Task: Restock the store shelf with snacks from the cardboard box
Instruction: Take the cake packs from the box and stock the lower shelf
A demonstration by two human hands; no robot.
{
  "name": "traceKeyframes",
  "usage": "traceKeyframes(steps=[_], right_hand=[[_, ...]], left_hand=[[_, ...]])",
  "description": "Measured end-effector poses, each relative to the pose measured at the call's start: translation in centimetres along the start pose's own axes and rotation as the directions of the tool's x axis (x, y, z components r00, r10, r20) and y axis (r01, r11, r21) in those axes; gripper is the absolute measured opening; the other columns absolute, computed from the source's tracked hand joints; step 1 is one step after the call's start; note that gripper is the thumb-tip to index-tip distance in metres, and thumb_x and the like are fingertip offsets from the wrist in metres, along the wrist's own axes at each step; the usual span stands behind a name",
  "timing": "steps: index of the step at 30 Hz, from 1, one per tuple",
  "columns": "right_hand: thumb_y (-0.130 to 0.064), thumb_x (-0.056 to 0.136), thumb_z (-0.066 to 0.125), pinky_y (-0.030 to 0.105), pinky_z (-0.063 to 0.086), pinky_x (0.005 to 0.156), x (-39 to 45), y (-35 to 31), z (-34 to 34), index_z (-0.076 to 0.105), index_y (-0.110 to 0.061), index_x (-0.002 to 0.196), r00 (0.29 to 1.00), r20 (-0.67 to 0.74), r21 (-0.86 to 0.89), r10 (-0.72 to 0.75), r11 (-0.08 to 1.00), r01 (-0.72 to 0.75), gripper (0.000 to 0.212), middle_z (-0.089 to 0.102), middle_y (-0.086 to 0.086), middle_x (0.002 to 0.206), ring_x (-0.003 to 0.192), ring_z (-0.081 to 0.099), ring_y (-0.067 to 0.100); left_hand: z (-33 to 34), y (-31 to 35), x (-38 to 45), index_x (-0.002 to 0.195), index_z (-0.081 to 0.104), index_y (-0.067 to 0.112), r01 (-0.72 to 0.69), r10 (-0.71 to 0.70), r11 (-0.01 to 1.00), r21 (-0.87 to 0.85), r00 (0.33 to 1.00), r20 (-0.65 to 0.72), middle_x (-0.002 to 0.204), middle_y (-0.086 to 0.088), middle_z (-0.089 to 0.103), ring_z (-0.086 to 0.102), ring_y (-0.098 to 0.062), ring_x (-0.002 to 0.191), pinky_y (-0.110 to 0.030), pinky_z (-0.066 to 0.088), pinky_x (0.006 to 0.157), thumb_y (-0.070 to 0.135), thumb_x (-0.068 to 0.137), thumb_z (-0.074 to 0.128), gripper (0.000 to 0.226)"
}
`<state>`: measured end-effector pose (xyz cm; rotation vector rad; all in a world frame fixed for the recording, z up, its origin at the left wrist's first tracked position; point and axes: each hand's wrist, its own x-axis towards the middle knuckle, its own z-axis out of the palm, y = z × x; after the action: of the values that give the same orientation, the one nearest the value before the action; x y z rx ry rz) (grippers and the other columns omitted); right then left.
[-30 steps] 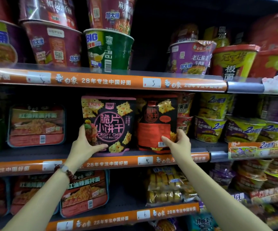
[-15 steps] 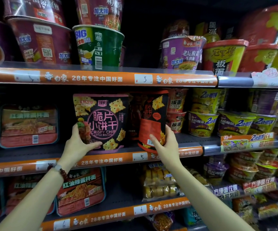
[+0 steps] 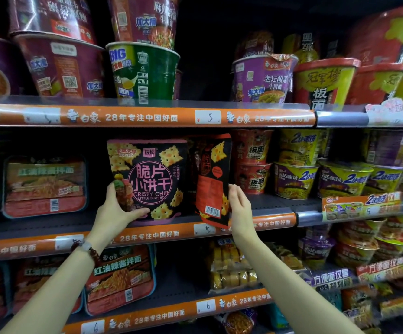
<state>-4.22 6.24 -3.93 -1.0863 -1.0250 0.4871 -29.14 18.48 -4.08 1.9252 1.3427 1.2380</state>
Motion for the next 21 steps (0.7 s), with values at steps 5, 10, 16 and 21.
traceKeyframes(steps=[5,10,16,21], right_hand=[[-0.054,0.081,0.066,0.039,0.046,0.103,-0.1,0.7,0.9,0.049,-0.039,0.128,0.998,0.048,-0.18,-0.05,0.982,0.058,0.052,0.053,-0.013,0.131,0.12,0.05,0.003],[-0.051,0.071,0.079,0.039,0.034,0.114,-0.1,0.8,2.3,0.02,-0.039,0.15,0.992,0.121,-0.279,-0.023,0.959,0.057,0.099,0.033,-0.011,0.153,0.14,0.033,0.011],[-0.051,0.068,0.081,0.038,0.033,0.114,1.1,0.9,4.5,0.006,-0.031,0.154,0.989,0.146,-0.335,0.039,0.942,0.012,0.116,0.03,-0.004,0.156,0.142,0.033,0.018],[-0.055,0.063,0.083,0.039,0.033,0.114,1.3,1.2,4.1,0.013,-0.031,0.153,0.991,0.13,-0.314,0.025,0.949,0.017,0.116,0.032,-0.004,0.153,0.14,0.033,0.016]], left_hand=[[-0.2,-0.1,0.0,0.146,0.017,0.03,-0.008,0.008,1.0,-0.009,1.0,0.013,0.136,-0.007,0.055,0.056,-0.029,0.119,-0.045,0.048,0.098,0.043,0.061,0.087,0.111],[-0.1,-0.1,-0.1,0.147,0.016,0.029,-0.02,0.02,1.0,-0.012,1.0,0.011,0.136,-0.006,0.053,0.055,-0.029,0.12,-0.042,0.048,0.096,0.04,0.064,0.086,0.109],[-0.1,-0.1,-0.2,0.149,0.015,0.027,-0.036,0.036,0.999,-0.018,0.999,0.003,0.138,-0.006,0.051,0.053,-0.029,0.122,-0.041,0.046,0.096,0.04,0.067,0.084,0.108],[-0.1,-0.1,-0.3,0.149,0.015,0.025,-0.047,0.047,0.999,-0.007,0.999,-0.004,0.138,-0.007,0.051,0.052,-0.03,0.123,-0.04,0.045,0.096,0.038,0.068,0.084,0.107]])
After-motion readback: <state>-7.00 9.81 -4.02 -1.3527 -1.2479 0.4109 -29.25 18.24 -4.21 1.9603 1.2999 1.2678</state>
